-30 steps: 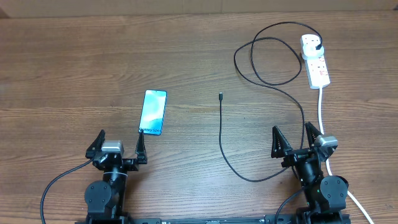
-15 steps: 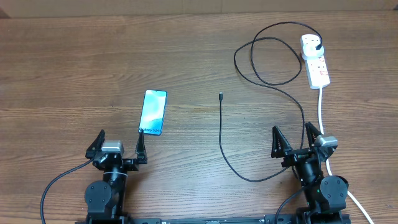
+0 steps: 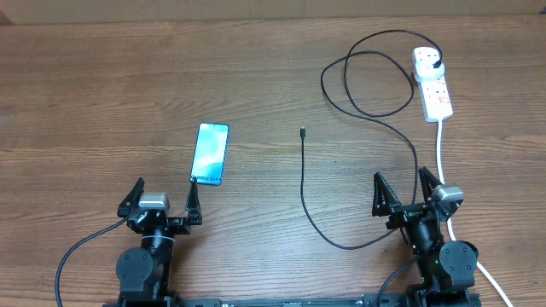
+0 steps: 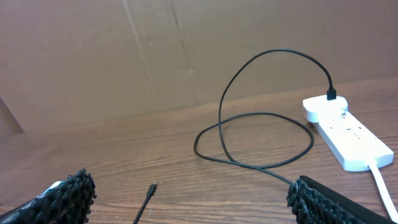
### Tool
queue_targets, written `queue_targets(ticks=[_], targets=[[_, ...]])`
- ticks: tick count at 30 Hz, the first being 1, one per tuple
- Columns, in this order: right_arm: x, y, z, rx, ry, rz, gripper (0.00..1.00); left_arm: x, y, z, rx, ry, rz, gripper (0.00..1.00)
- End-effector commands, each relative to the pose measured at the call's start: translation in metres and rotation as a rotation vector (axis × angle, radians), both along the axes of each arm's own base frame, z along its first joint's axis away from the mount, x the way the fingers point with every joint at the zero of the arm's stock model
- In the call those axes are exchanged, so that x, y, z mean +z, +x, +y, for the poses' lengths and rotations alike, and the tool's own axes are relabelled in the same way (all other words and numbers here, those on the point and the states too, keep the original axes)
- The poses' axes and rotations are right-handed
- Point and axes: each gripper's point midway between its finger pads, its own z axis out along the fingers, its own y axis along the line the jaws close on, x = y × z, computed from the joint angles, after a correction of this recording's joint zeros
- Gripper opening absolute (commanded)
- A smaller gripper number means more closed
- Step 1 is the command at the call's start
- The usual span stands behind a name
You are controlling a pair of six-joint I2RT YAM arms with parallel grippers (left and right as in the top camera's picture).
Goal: Plug charger to phone and switch on socket
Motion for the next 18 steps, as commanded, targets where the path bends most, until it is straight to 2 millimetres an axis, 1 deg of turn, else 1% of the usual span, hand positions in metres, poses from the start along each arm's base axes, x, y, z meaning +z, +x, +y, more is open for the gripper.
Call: queue_targets(ticks=[1, 2, 5, 10, 14, 18], targets=[[0.007, -0.001, 0.001, 0.004, 0.001, -0.026, 1.0, -0.004, 0.001, -0.002, -0.009, -0.011, 0.01, 1.0], [0.011, -0.002, 0.001, 0.003, 0.001, -0.034, 1.0, -0.004, 0.001, -0.002, -0.009, -0.011, 0.009, 1.0], [0.03, -0.005, 0.0, 0.0, -0.029, -0.084, 1.0, -0.001, 0.0, -0.002, -0.01, -0.024, 0.006, 1.0], [0.061, -0.01, -0.006, -0.036, -0.044, -0.145, 1.0, 0.011, -0.002, -0.002, -0.009, -0.045, -0.003, 0.99], [0.081, -0.013, -0.006, -0.035, -0.041, -0.167, 1.0, 0.027, -0.004, -0.002, -0.009, -0.045, -0.02, 1.0], [0.102, -0.013, -0.003, -0.02, -0.041, -0.175, 1.0, 0.045, -0.007, -0.002, -0.009, -0.034, 0.001, 1.0]])
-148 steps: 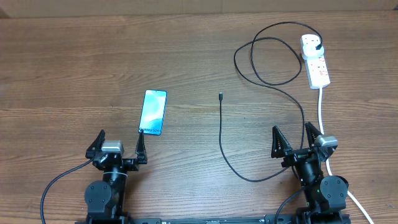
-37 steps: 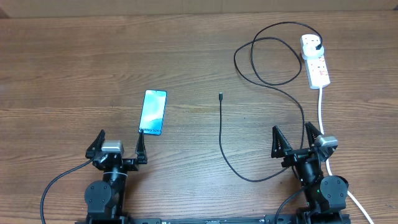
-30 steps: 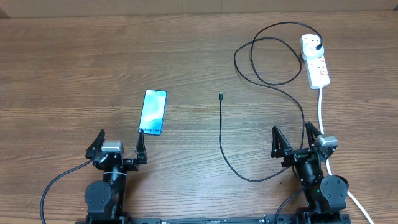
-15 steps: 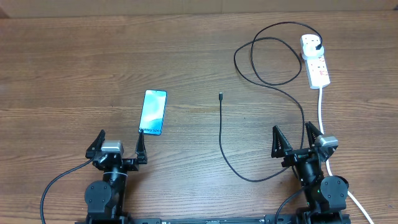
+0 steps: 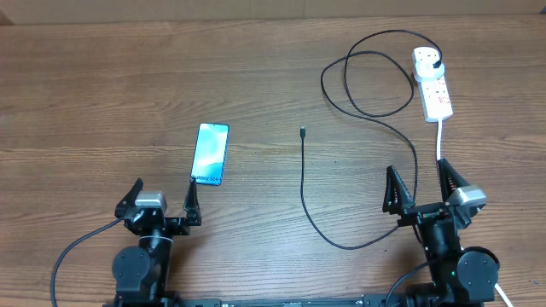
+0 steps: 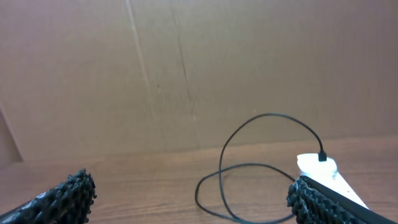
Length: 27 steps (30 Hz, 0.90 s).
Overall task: Plug charger to phone and switch on socket
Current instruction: 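Move the left gripper over the phone and the right toward the cable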
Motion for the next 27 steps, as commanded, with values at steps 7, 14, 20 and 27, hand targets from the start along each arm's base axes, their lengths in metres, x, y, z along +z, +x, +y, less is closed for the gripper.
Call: queue_targets(ticks=[7, 14, 20, 27], targets=[[0.057, 0.01, 0.003, 0.012, -0.014, 0.038, 1.0, 0.059, -0.001, -0.002, -0.013, 0.004, 0.037, 1.0], [0.073, 0.03, 0.007, 0.022, -0.031, 0.252, 1.0, 0.088, 0.013, -0.008, -0.047, -0.001, 0.143, 1.0], [0.07, 0.046, 0.01, 0.038, -0.043, 0.45, 1.0, 0.095, 0.036, -0.021, -0.114, -0.021, 0.345, 0.99], [0.05, 0.067, 0.024, 0.109, -0.043, 0.707, 1.0, 0.105, 0.065, -0.035, -0.195, -0.035, 0.56, 1.0]])
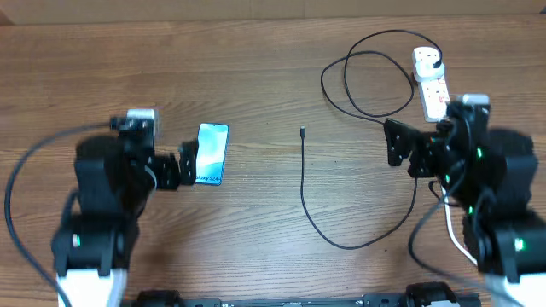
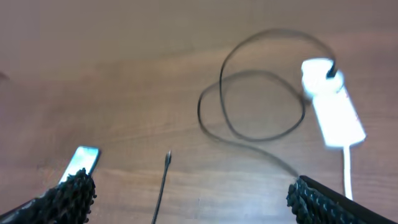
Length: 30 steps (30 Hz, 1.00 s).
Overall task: Plug charger to phone and switch on socket
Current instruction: 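Move the left gripper over the phone and the right toward the cable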
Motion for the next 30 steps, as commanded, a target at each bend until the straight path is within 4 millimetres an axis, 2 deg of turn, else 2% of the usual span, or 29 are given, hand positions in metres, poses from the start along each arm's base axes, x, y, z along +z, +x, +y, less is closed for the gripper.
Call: queue_targets(ticks=[1, 5, 9, 13, 19, 25, 30], targets=[[0.004, 0.012, 0.01, 0.044, 0.017, 0.08, 1.0, 0.024, 0.019, -0.012, -0.068, -0.021, 0.036, 1.0], [-0.013, 0.021, 0.011, 0.043, 0.006, 0.253, 1.0, 0.024, 0.029, -0.015, -0.08, -0.035, 0.188, 0.99], [-0.029, 0.033, 0.012, 0.042, -0.001, 0.386, 1.0, 0.013, 0.038, -0.017, -0.081, -0.044, 0.348, 1.0], [-0.048, 0.046, 0.014, 0.041, -0.002, 0.446, 1.0, -0.009, 0.056, -0.017, -0.079, -0.046, 0.424, 1.0], [-0.058, 0.048, 0.026, 0.091, 0.048, 0.488, 1.0, -0.045, 0.066, -0.022, -0.072, -0.087, 0.541, 1.0], [-0.058, 0.048, 0.026, 0.091, 0.048, 0.489, 1.0, -0.061, 0.08, -0.041, -0.109, -0.197, 0.578, 1.0], [-0.058, 0.048, 0.026, 0.091, 0.048, 0.488, 1.0, -0.088, 0.086, -0.041, -0.086, -0.082, 0.628, 1.0]])
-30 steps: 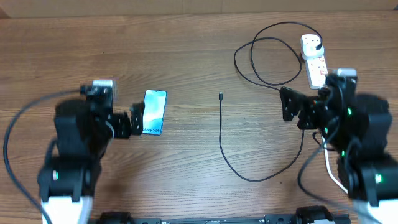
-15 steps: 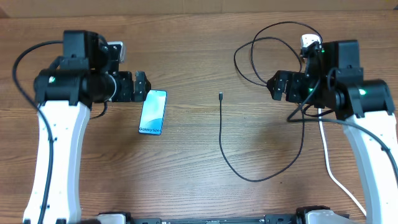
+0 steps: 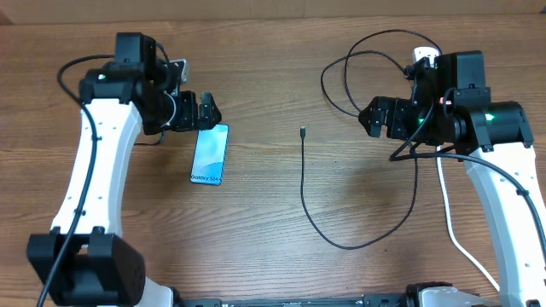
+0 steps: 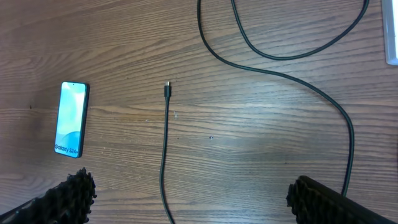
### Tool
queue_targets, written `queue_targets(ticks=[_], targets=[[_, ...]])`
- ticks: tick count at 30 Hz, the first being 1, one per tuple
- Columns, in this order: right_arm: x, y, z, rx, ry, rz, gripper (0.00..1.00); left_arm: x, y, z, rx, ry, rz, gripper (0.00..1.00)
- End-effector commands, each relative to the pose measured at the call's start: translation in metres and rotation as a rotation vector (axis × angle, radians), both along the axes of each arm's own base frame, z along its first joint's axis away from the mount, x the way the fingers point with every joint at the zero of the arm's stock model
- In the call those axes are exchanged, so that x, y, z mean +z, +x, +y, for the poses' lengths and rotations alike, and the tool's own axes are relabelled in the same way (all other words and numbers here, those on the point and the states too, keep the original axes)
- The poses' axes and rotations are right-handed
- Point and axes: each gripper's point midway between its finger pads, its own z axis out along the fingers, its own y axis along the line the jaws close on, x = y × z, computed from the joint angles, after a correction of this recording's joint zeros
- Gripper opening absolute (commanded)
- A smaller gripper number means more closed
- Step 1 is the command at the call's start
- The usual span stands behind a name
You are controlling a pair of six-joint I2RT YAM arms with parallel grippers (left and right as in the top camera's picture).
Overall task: Plug charger to phone and switch on socket
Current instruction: 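Move the left gripper over the phone and the right toward the cable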
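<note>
The phone (image 3: pixel 210 154), its blue screen up, lies left of centre on the wooden table (image 3: pixel 256 68); it also shows in the right wrist view as the phone (image 4: pixel 69 118). The black charger cable's free plug (image 3: pixel 303 131) lies mid-table, and this plug (image 4: pixel 166 89) points away from me. My left gripper (image 3: pixel 198 113) hovers open just beyond the phone's far end. My right gripper (image 3: pixel 386 118) is raised over the cable's right side, its fingers (image 4: pixel 67 198) spread wide with nothing between them. The white power strip (image 3: pixel 422 56) is mostly hidden behind my right arm.
The black cable (image 3: pixel 341 245) runs from the plug toward the front, curves right, then loops at the back near the strip. The strip's white lead (image 3: pixel 444 183) trails toward the front right. A cardboard wall edges the table's far side.
Both arms have moved farther out over the table. My left gripper went from beside the phone's left edge to its far end. The right wrist view now looks straight down on the cable.
Both arms sat folded at the front edge, grippers open and facing the back wall. A moment later the right gripper had tipped upward. Then both arms were raised over the table, and now they reach farther. Phone, cable and strip have not moved.
</note>
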Motion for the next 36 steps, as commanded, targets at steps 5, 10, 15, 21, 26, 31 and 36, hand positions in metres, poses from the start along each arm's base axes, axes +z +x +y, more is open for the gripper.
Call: queue_targets(ticks=[5, 10, 15, 21, 26, 31, 36], targets=[[0.011, 0.004, 0.003, 0.008, 0.007, -0.033, 1.0, -0.05, 0.006, -0.011, -0.066, 0.24, 0.096, 1.0], [0.011, 0.004, 0.003, 0.008, 0.006, -0.032, 1.0, -0.089, 0.003, -0.015, -0.105, 0.32, 0.191, 1.0], [0.01, 0.004, 0.0, 0.0, -0.007, -0.032, 1.0, -0.118, 0.001, -0.005, -0.106, 0.382, 0.265, 0.99], [0.011, 0.006, -0.001, -0.002, -0.009, -0.039, 1.0, -0.13, 0.003, -0.003, -0.066, 0.395, 0.286, 1.0], [0.011, 0.007, 0.0, -0.002, -0.009, -0.044, 1.0, -0.136, 0.003, -0.003, -0.042, 0.39, 0.285, 1.0], [0.011, 0.007, 0.0, -0.002, -0.009, -0.044, 1.0, -0.147, -0.003, 0.0, -0.041, 0.392, 0.299, 0.99], [0.012, 0.008, 0.0, -0.002, -0.008, -0.051, 1.0, -0.146, -0.004, -0.007, -0.022, 0.354, 0.308, 0.72]])
